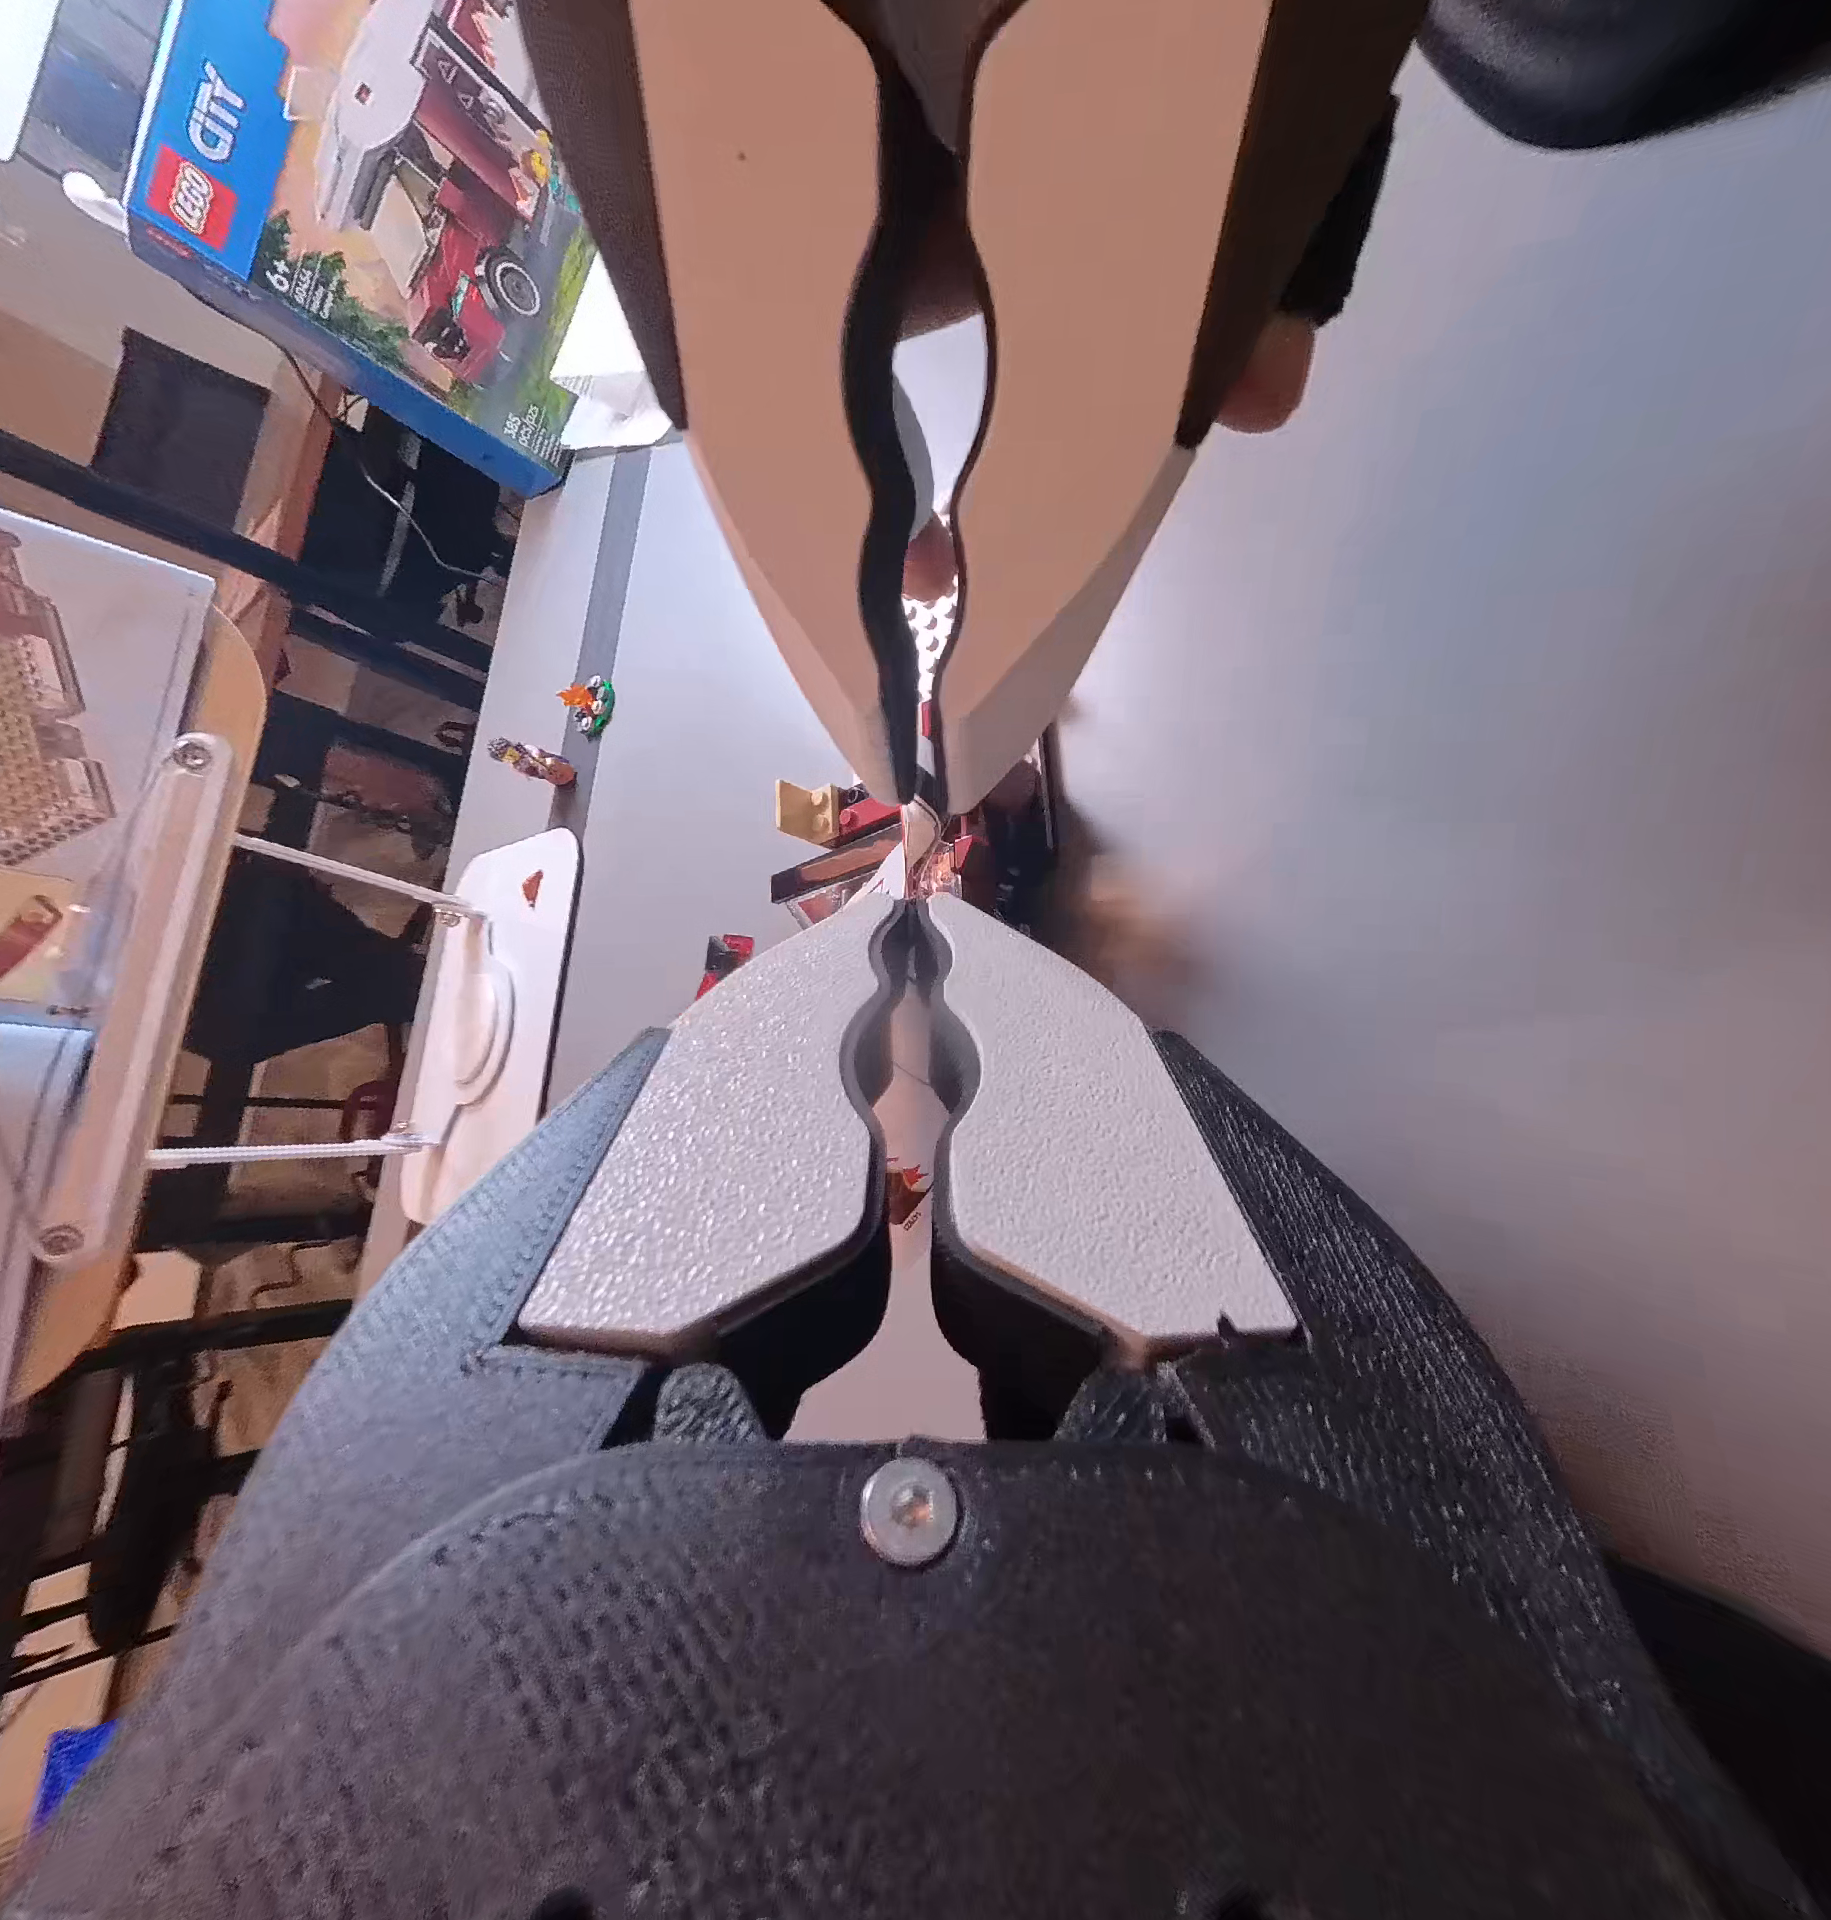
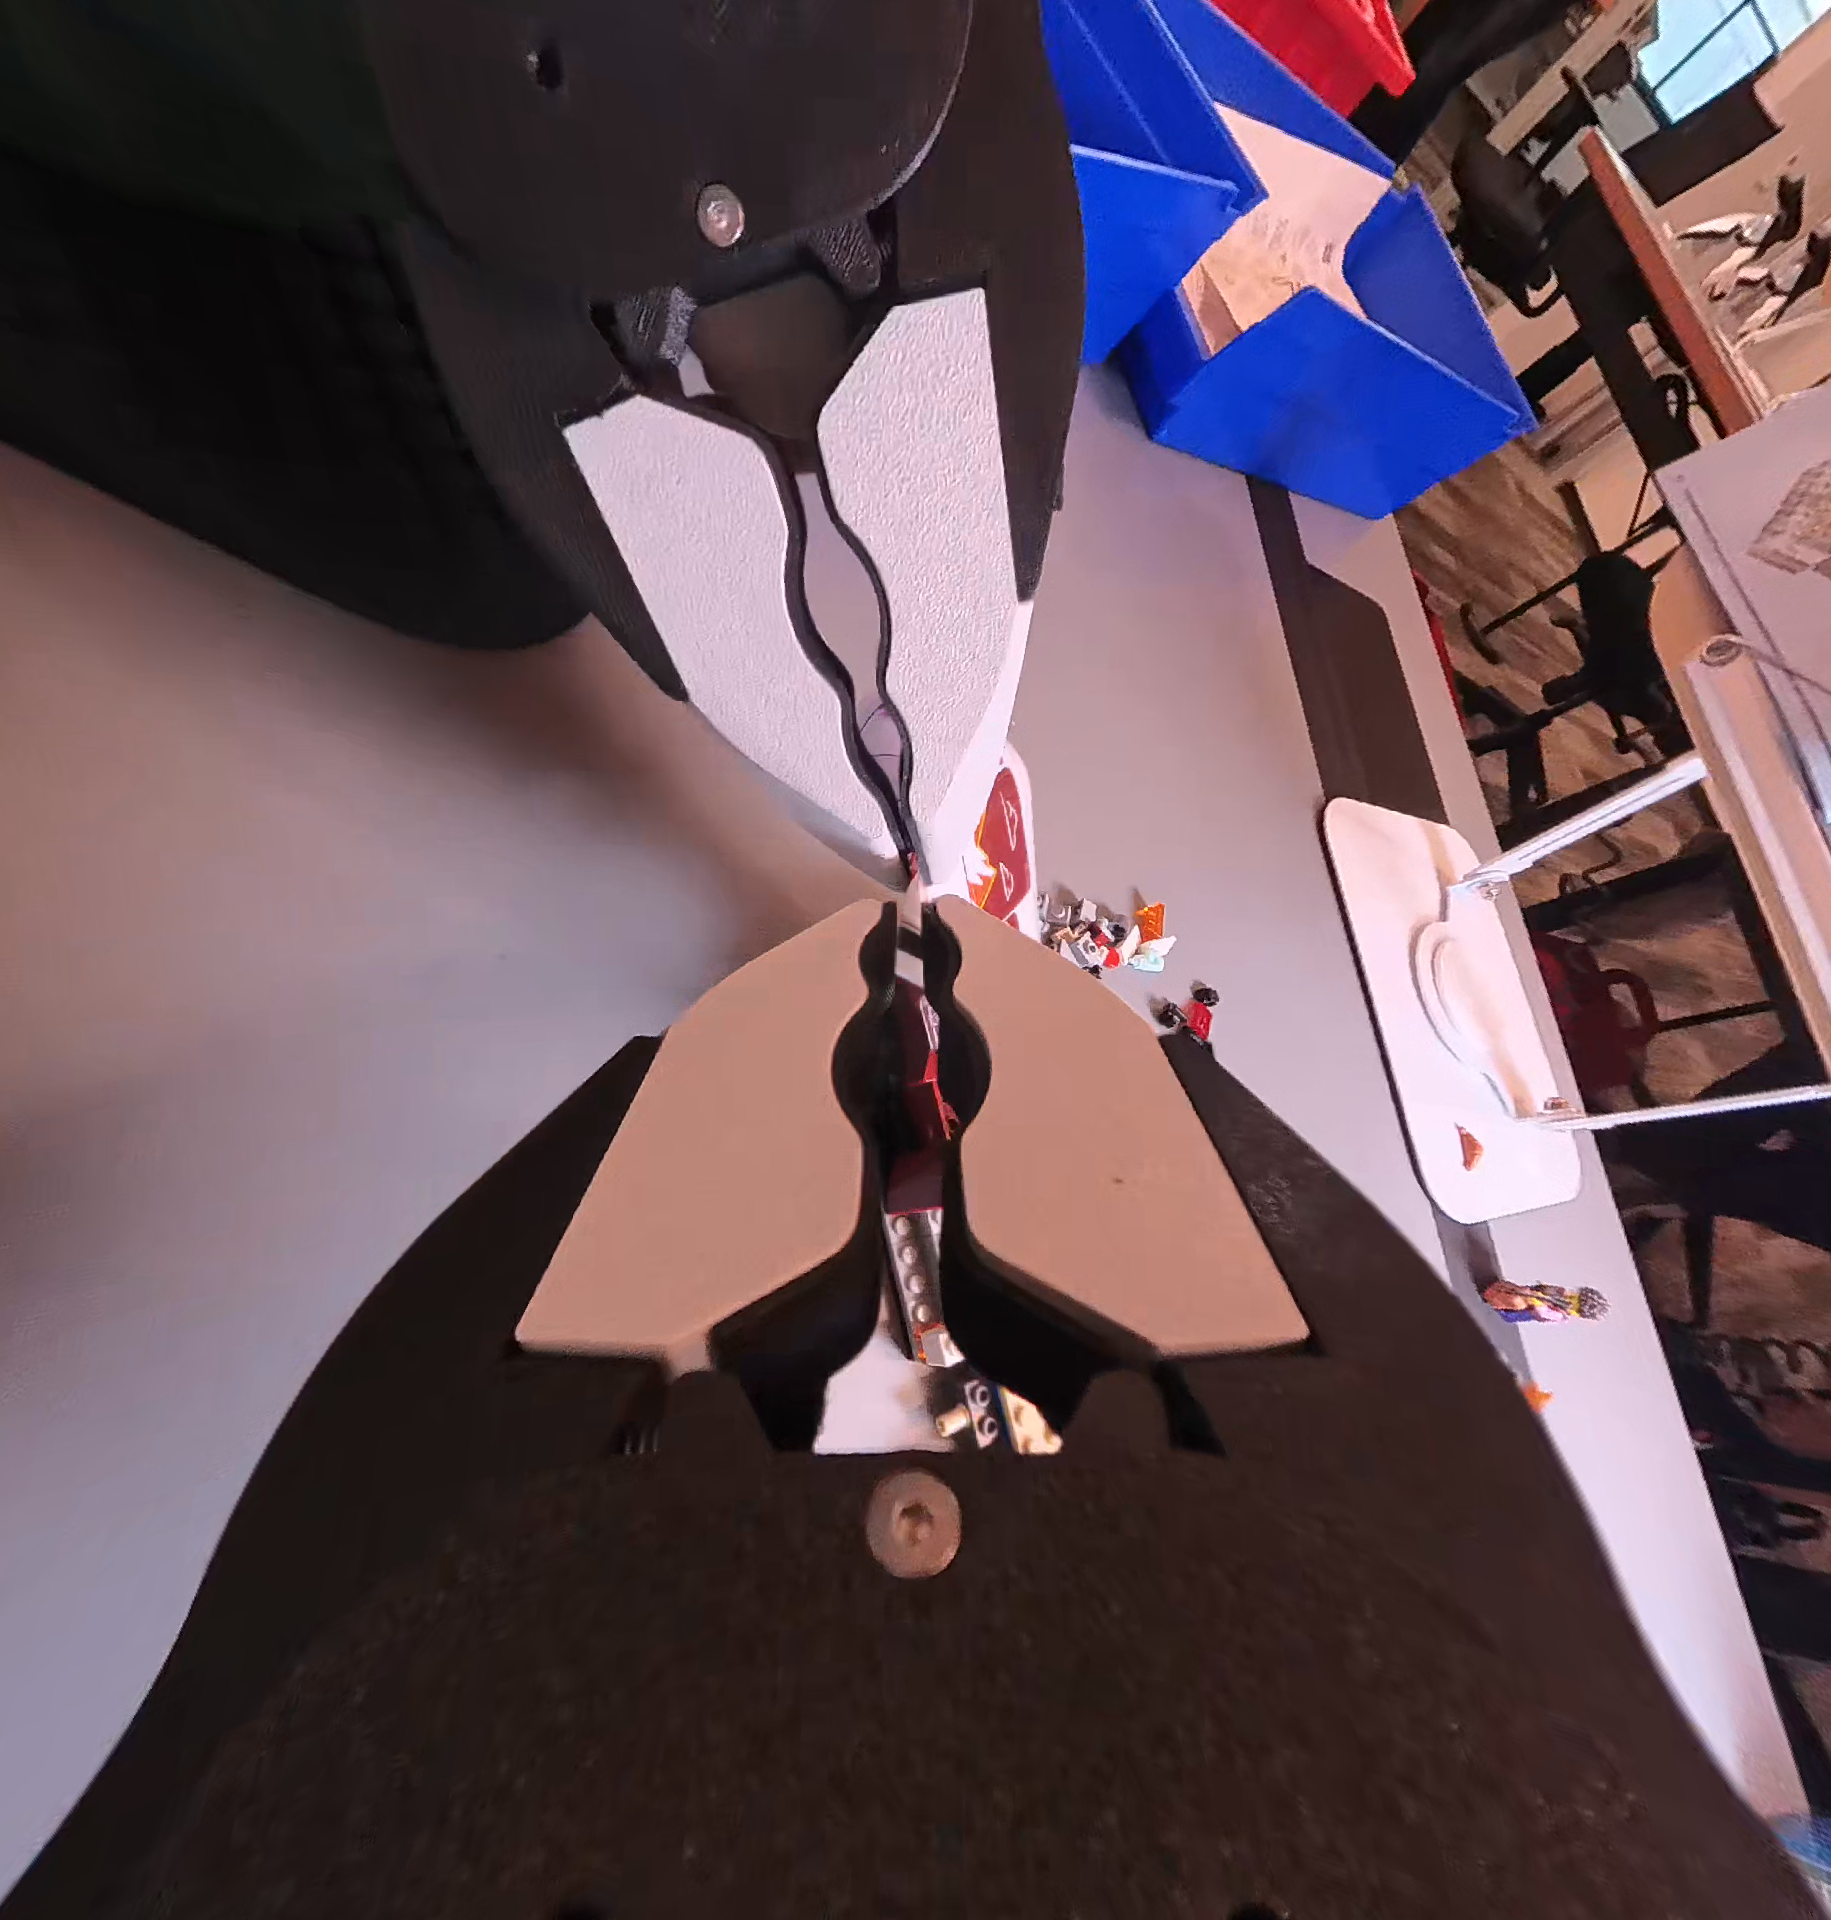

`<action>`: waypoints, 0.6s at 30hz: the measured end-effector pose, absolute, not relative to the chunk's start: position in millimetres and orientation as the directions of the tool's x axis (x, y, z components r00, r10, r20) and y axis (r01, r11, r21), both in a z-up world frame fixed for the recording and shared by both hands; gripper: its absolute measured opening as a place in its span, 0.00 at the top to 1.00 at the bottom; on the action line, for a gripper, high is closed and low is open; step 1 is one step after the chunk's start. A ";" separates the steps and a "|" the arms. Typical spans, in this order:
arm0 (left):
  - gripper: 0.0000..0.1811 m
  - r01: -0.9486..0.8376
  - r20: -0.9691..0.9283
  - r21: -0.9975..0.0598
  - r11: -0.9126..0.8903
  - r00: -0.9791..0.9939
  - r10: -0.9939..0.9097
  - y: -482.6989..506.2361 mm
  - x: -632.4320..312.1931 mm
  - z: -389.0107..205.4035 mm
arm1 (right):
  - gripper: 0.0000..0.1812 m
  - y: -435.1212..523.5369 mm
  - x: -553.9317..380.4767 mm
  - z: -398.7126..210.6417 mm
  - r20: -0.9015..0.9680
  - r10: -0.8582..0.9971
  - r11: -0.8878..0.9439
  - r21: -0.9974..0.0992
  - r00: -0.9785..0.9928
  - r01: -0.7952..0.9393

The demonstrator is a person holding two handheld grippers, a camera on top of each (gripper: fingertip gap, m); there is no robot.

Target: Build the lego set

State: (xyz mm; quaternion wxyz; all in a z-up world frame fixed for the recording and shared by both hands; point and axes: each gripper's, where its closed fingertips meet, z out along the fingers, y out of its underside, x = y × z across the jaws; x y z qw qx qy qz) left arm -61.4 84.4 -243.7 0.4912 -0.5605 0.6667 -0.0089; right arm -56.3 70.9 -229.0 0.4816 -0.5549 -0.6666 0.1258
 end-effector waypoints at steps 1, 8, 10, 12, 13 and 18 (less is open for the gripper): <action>1.00 -0.746 -0.660 -0.545 0.383 0.100 -0.744 83.8 -60.9 -244.1 | 0.98 71.0 -56.5 -229.7 0.508 0.858 0.357 -0.695 0.075 0.624; 0.99 -0.782 -0.720 -0.459 0.421 0.050 -0.693 82.3 -61.2 -246.7 | 0.98 71.4 -57.6 -232.8 0.527 0.848 0.372 -0.668 0.057 0.644; 0.99 -0.787 -0.730 -0.445 0.428 0.042 -0.682 82.3 -61.2 -246.6 | 0.98 71.1 -57.6 -233.1 0.527 0.848 0.374 -0.666 0.053 0.646; 0.99 -0.792 -0.737 -0.431 0.432 0.033 -0.675 82.0 -61.1 -247.3 | 0.98 70.9 -57.7 -233.6 0.529 0.847 0.376 -0.662 0.050 0.649; 0.99 -0.793 -0.737 -0.429 0.433 0.030 -0.675 81.6 -61.1 -247.7 | 0.98 70.7 -57.8 -233.8 0.530 0.847 0.377 -0.660 0.048 0.650; 0.99 -0.793 -0.737 -0.424 0.437 0.021 -0.676 80.2 -60.5 -249.0 | 0.98 71.7 -57.8 -234.2 0.543 0.838 0.385 -0.650 0.046 0.655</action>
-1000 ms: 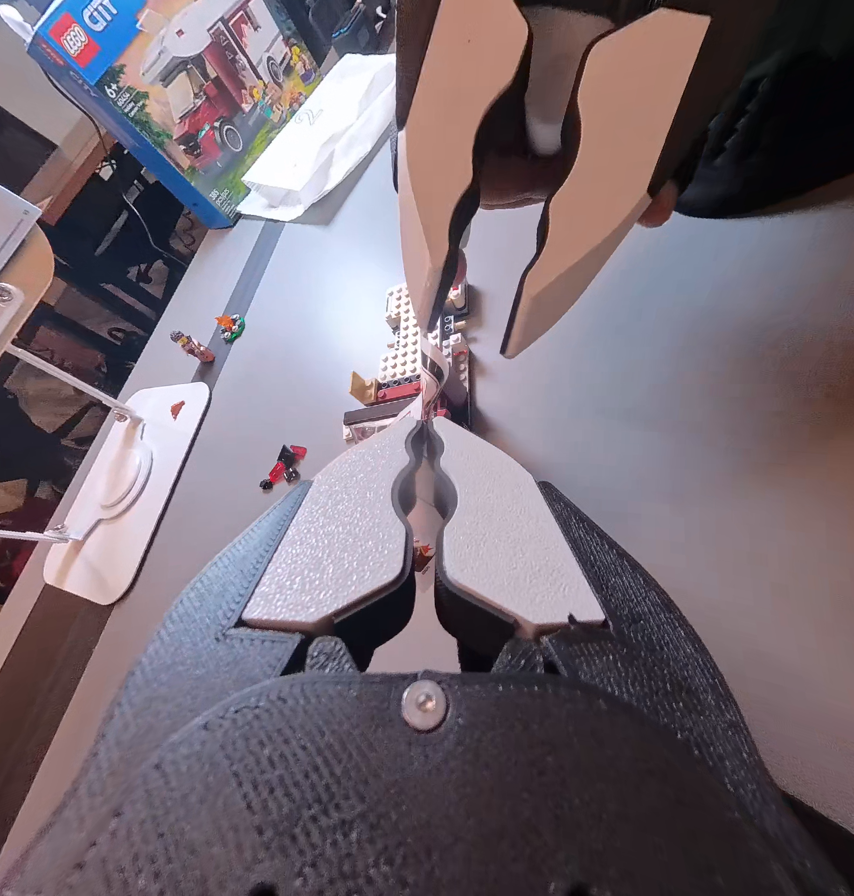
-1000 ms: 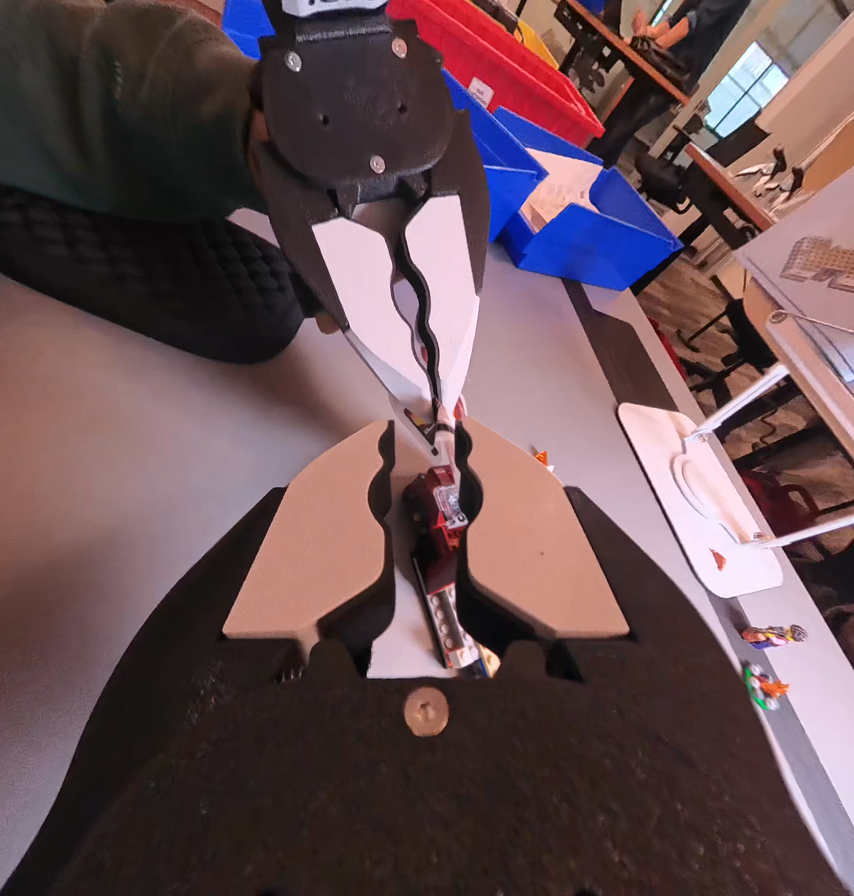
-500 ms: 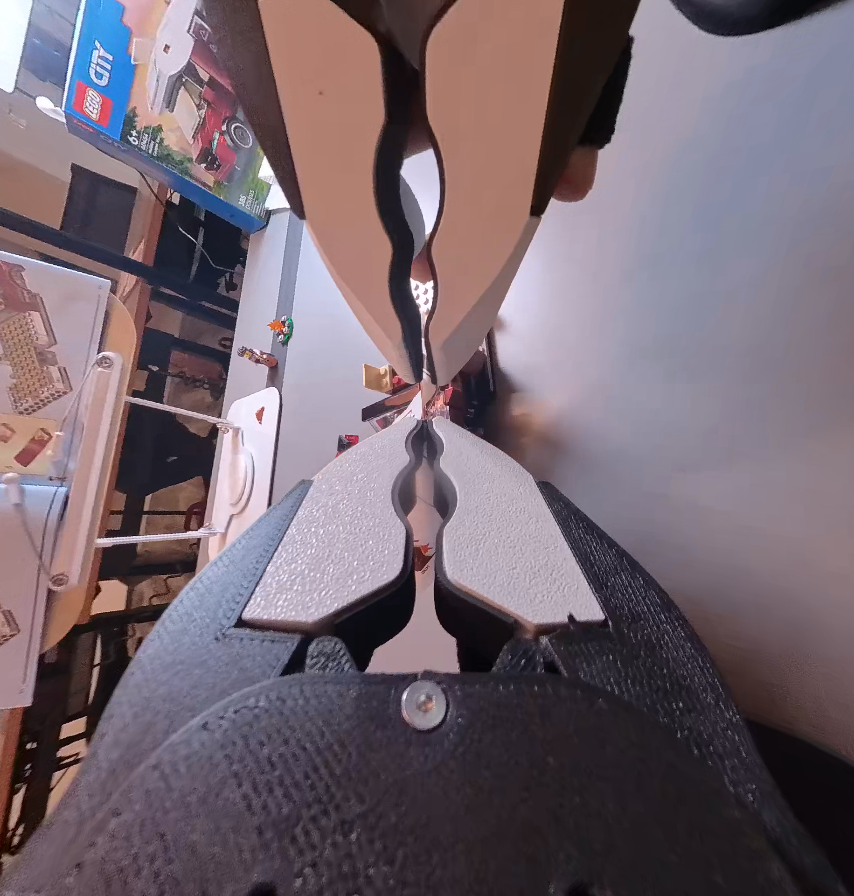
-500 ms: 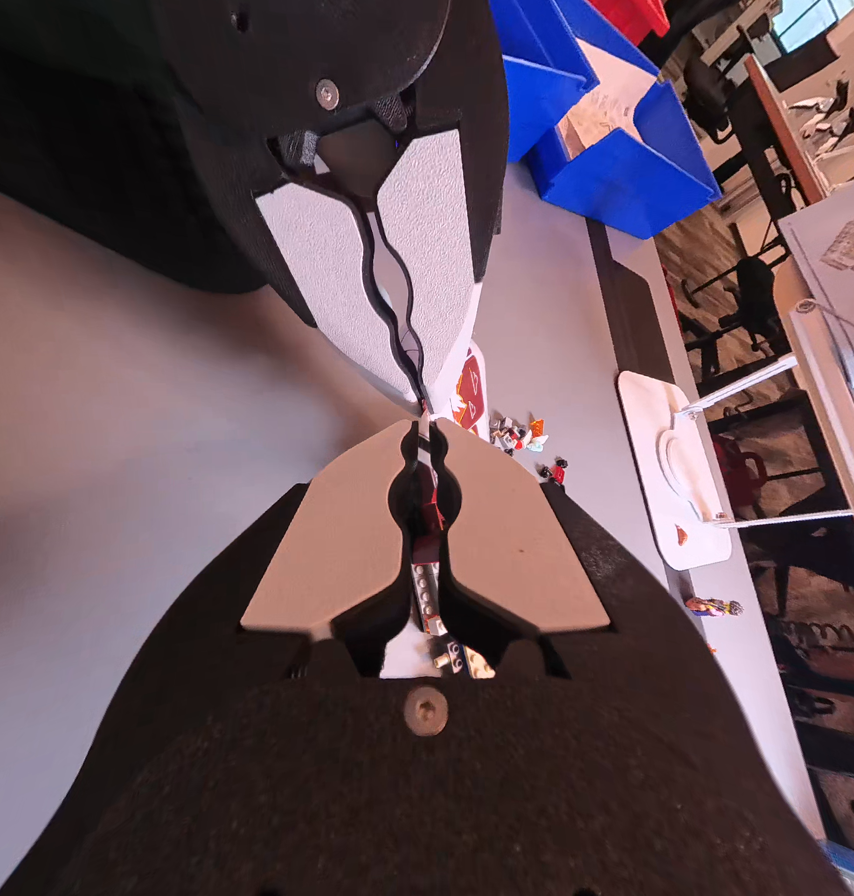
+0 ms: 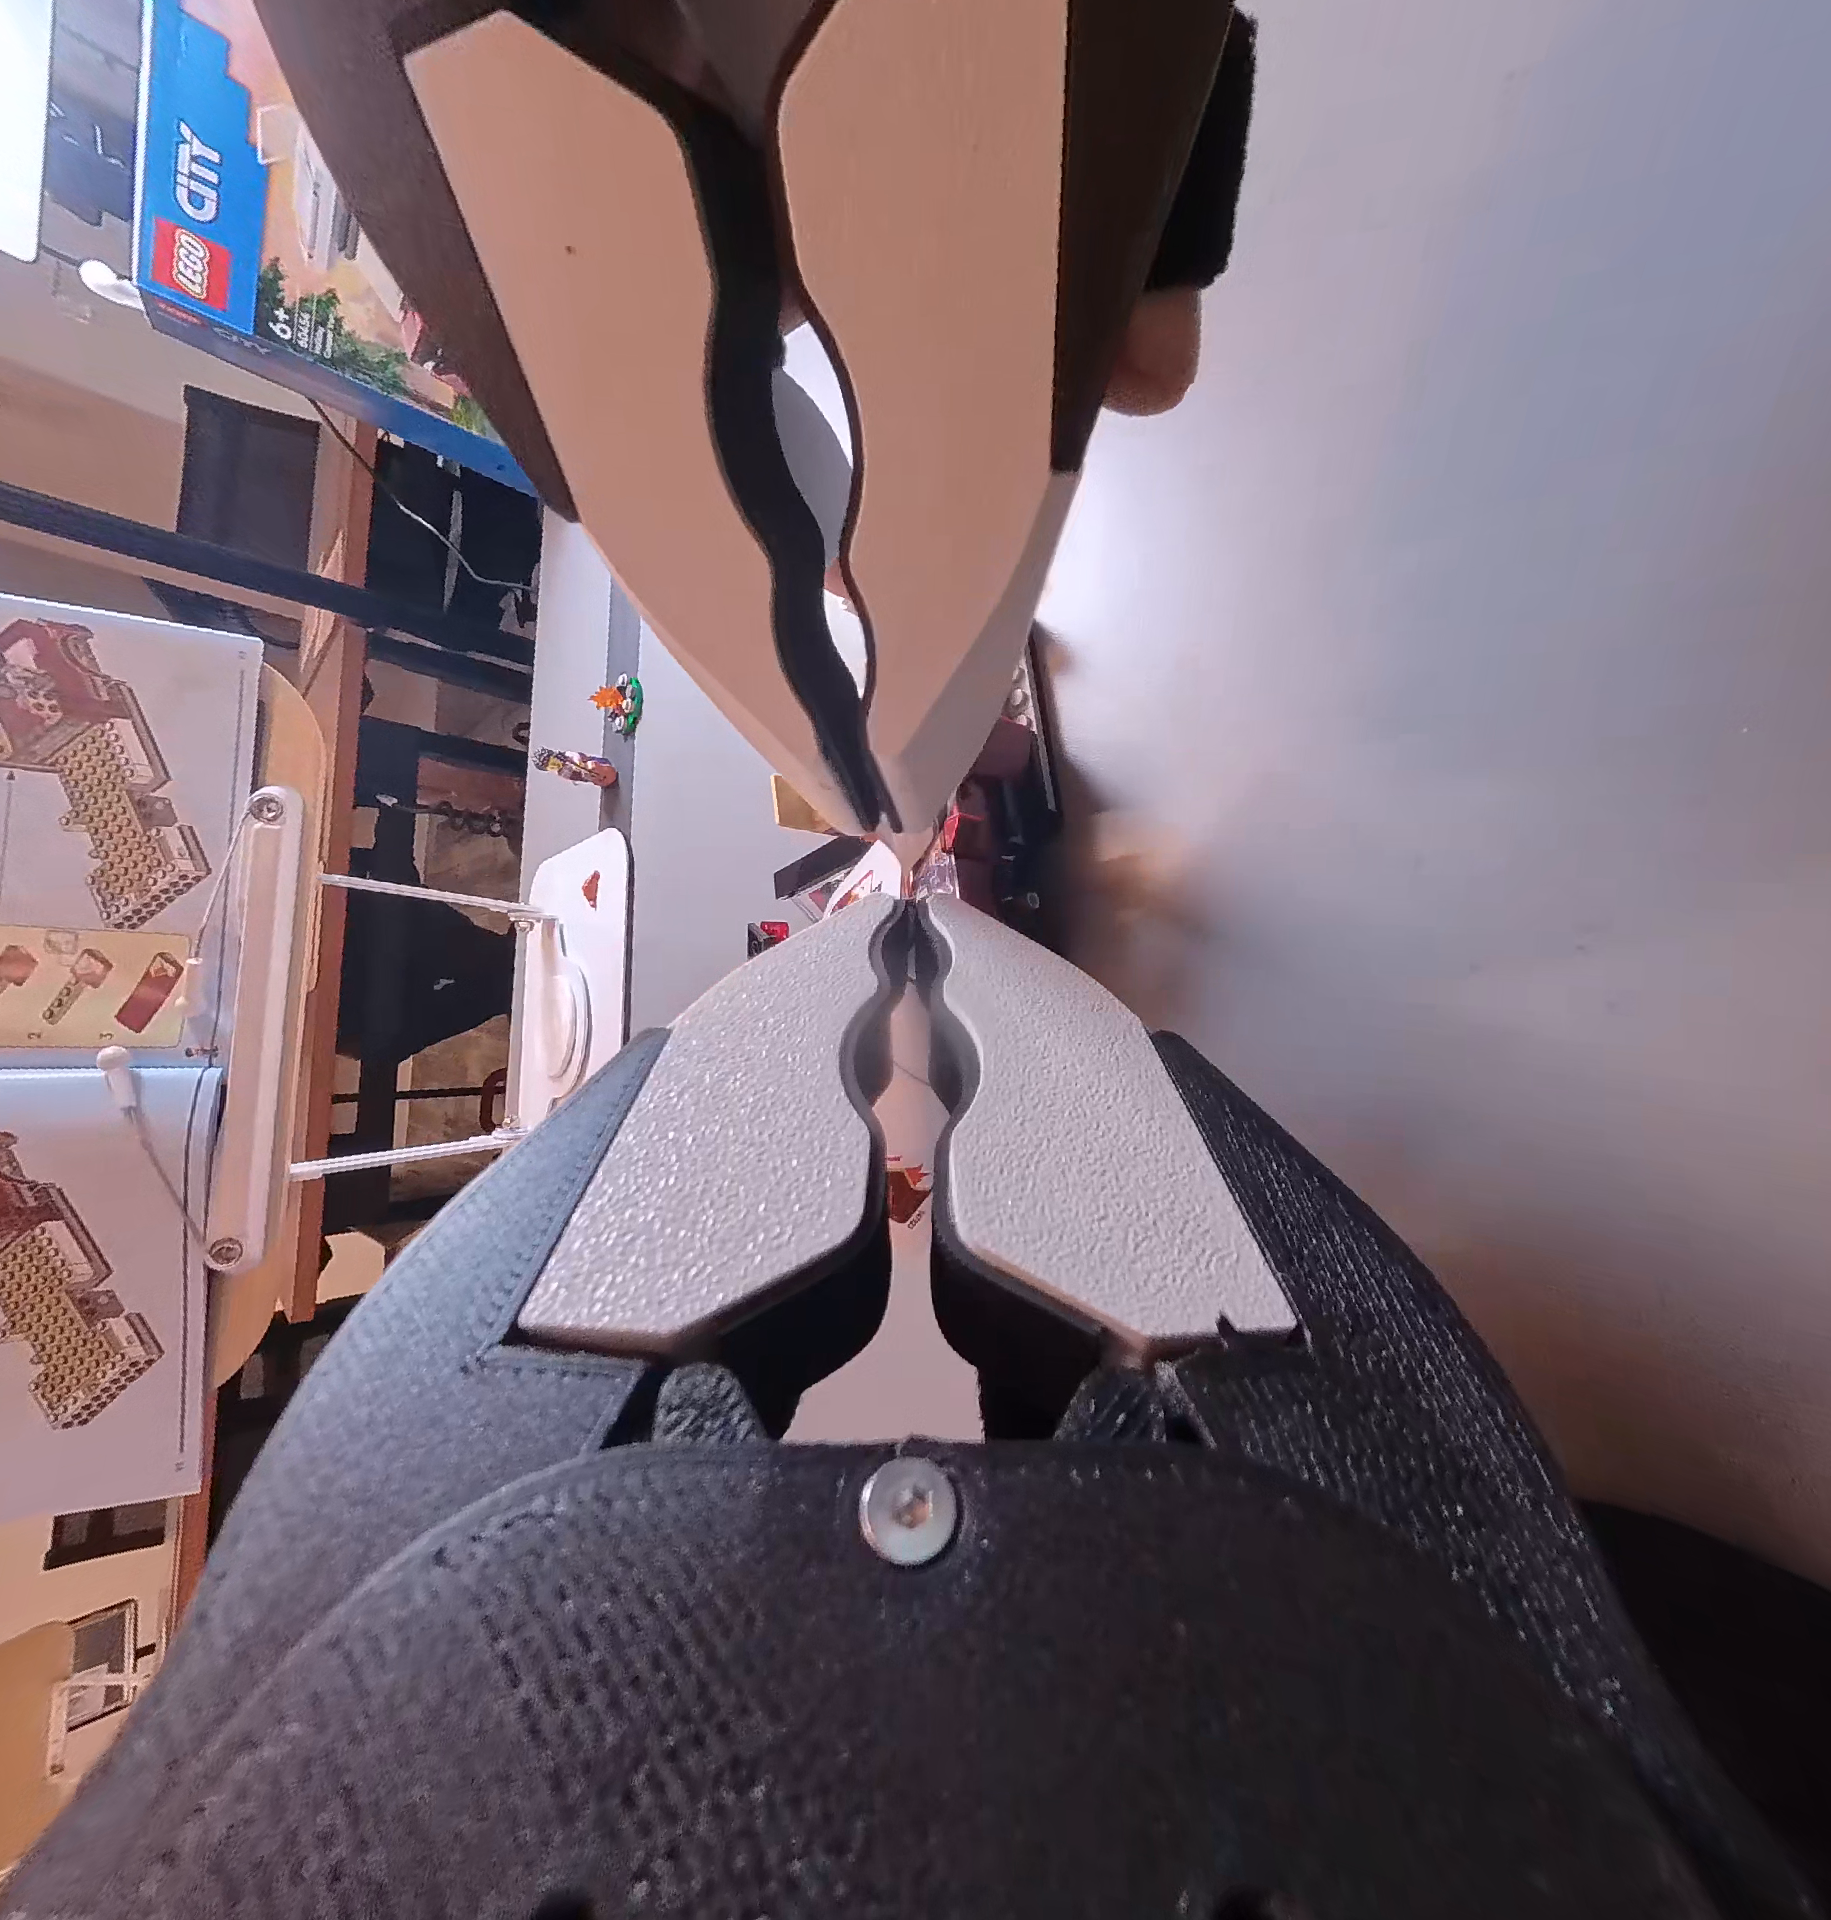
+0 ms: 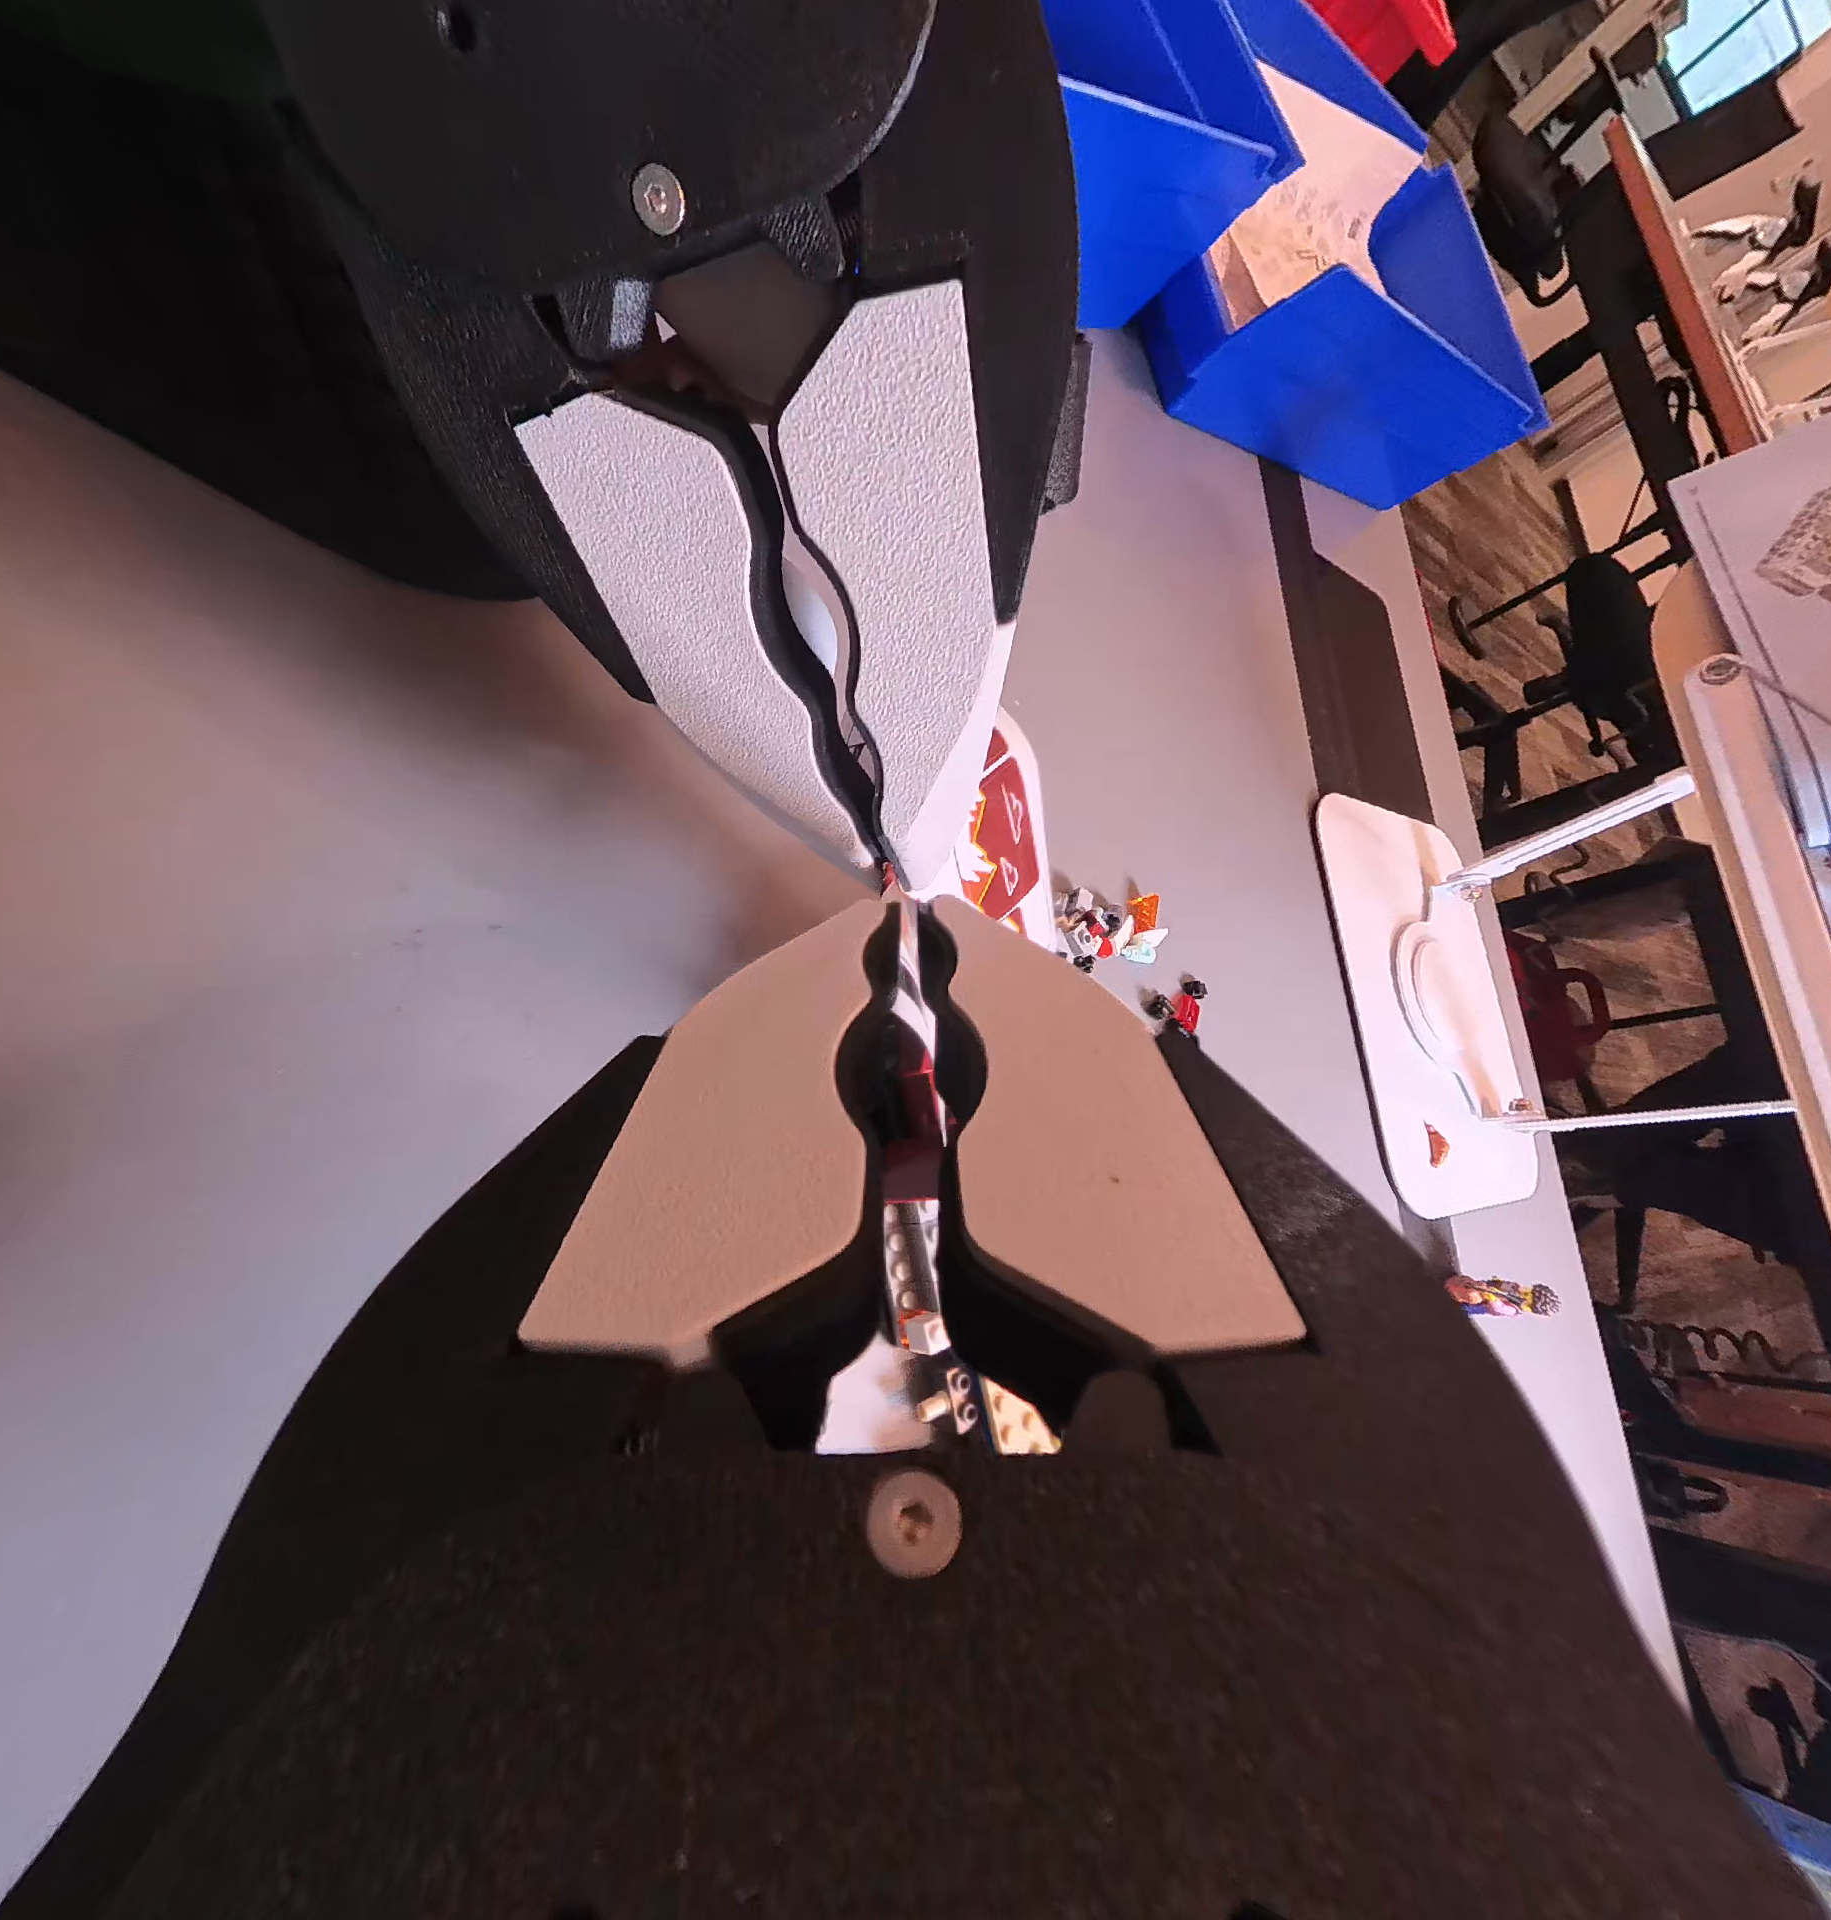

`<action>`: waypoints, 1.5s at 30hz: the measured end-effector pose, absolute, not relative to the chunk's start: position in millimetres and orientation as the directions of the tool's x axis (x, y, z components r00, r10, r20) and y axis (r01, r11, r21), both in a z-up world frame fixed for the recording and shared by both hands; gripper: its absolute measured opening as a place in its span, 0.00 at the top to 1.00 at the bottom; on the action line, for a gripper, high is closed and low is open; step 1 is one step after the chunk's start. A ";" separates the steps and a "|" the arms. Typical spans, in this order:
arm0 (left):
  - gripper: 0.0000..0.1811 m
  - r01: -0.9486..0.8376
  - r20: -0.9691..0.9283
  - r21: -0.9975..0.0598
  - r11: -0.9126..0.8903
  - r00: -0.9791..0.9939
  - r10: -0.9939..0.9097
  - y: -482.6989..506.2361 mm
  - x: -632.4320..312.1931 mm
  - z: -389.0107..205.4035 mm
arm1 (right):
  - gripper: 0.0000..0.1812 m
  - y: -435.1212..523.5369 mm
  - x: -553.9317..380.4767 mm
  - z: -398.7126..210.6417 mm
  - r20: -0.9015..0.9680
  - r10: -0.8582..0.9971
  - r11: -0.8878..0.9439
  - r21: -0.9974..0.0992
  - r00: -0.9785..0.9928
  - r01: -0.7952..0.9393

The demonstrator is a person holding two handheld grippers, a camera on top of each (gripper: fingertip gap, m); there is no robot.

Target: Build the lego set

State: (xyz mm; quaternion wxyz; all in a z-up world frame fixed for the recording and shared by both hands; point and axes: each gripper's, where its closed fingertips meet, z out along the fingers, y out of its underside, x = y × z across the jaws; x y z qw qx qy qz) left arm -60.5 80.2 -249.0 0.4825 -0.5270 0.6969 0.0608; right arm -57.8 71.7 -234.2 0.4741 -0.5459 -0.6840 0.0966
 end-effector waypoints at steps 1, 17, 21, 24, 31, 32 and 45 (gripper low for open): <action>0.99 -0.793 -0.736 -0.423 0.437 0.020 -0.677 80.0 -60.4 -249.3 | 0.98 72.0 -57.9 -233.5 0.547 0.836 0.388 -0.650 0.048 0.653; 0.96 -0.788 -0.761 -0.404 0.464 0.007 -0.649 79.5 -61.1 -246.9 | 1.00 70.8 -57.8 -235.0 0.472 0.879 0.333 -0.708 0.065 0.623; 0.93 -0.766 -0.764 -0.445 0.465 0.053 -0.643 82.2 -61.7 -237.6 | 1.00 75.9 -54.6 -226.9 0.373 0.919 0.245 -0.794 0.127 0.556; 0.89 -0.747 -0.764 -0.489 0.451 0.118 -0.634 88.7 -66.3 -225.6 | 1.00 79.6 -51.8 -218.5 0.328 0.930 0.204 -0.838 0.168 0.506; 0.78 -0.375 -0.274 -0.918 0.129 0.364 -0.890 95.7 -80.5 -179.9 | 1.00 84.8 -45.0 -200.9 0.377 0.897 0.242 -0.858 0.233 0.454; 0.73 -0.340 -0.162 -0.940 0.037 0.346 -0.924 95.7 -81.7 -183.6 | 1.00 84.4 -45.0 -198.4 0.392 0.889 0.257 -0.856 0.238 0.449; 0.65 0.106 0.757 -0.638 -0.763 -0.096 -0.646 86.5 -56.9 -174.9 | 1.00 101.5 -27.4 -159.4 0.614 0.662 0.415 -0.778 0.430 0.472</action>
